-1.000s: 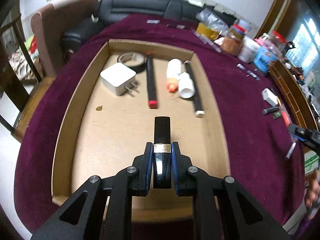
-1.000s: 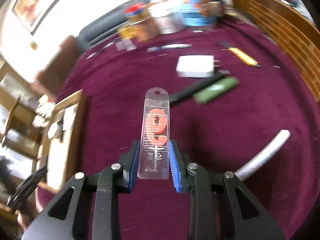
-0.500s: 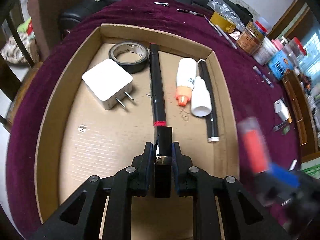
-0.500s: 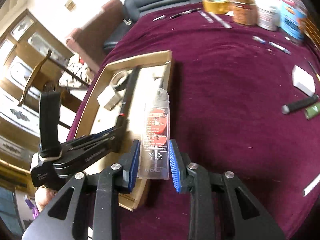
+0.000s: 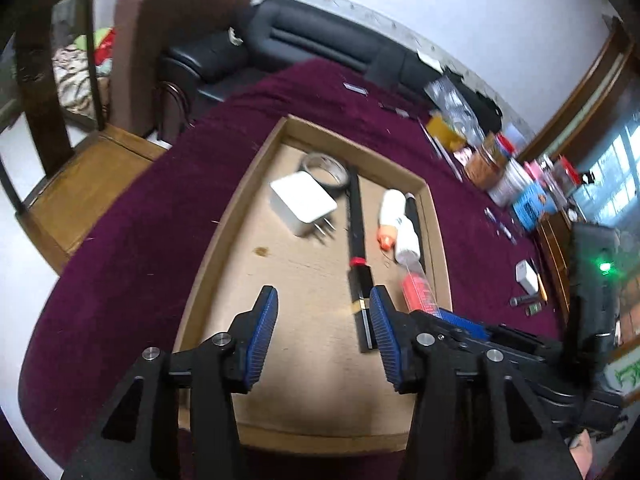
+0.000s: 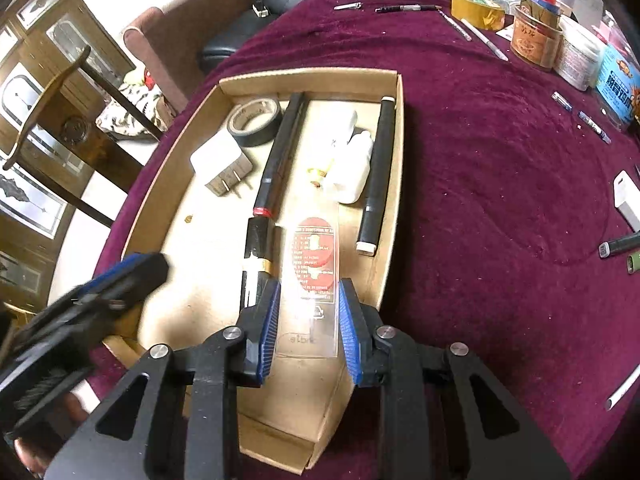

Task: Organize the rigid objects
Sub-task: 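Lower the lipstick and package into the tray and open both grippers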

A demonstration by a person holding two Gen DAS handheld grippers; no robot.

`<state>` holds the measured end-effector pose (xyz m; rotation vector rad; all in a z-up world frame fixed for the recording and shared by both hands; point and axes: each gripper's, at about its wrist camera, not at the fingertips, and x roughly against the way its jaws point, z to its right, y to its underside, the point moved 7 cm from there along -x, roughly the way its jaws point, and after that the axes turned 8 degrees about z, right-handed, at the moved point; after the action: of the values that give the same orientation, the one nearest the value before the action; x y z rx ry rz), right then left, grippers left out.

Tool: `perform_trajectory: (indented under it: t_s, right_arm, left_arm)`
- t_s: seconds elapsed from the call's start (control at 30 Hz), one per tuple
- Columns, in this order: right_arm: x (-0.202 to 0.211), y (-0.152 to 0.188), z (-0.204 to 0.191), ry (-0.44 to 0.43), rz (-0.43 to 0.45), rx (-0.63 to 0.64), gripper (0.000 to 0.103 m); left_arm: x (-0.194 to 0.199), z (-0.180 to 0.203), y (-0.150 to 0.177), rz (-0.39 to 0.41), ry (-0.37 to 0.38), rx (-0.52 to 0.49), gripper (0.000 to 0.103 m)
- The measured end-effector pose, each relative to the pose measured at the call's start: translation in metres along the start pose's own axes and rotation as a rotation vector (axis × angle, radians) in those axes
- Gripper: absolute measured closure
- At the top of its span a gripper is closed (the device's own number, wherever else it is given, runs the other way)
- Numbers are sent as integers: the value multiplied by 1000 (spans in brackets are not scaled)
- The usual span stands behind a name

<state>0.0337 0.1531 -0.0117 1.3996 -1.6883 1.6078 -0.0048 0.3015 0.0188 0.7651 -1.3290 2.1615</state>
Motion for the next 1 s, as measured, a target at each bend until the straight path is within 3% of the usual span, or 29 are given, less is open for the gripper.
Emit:
perform_trajectory:
  t_s: [0.13,0.27,0.57,1.0]
  right_arm:
    - [-4,1,-5,32,7,29,77]
    - [-5,1,-5,49,12,37,77]
    - [-12,5,-5,69,9,55,77]
    - [-5,10,-4,35,12,46,77]
  left_arm:
    - [10,-5,6,23,-25,4,47]
    - [24,-6,21,20,-13,29,42]
    - [33,-13,21,65,-70,14,42]
    - [36,-13,23,56,-57,33,42]
